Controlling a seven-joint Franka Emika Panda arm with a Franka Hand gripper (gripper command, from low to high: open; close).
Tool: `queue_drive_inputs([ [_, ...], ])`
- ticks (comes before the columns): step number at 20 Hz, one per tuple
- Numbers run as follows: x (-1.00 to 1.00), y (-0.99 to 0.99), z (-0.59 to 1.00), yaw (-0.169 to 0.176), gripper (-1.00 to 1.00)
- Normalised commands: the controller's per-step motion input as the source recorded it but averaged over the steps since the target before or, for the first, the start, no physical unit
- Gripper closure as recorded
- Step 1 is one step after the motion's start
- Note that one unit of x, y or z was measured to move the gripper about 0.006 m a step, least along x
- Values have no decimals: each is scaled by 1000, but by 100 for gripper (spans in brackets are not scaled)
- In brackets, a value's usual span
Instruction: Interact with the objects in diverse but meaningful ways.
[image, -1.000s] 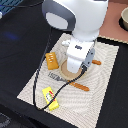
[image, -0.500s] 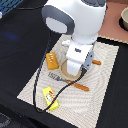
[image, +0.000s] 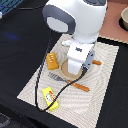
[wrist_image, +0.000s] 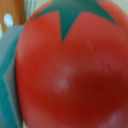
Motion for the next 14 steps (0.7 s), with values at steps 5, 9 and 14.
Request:
queue_drive_inputs([
  [5, 33, 657, 519, 30, 100],
  [9, 107, 641, 293, 28, 100],
  [14, 131, 451, -207, 24, 100],
])
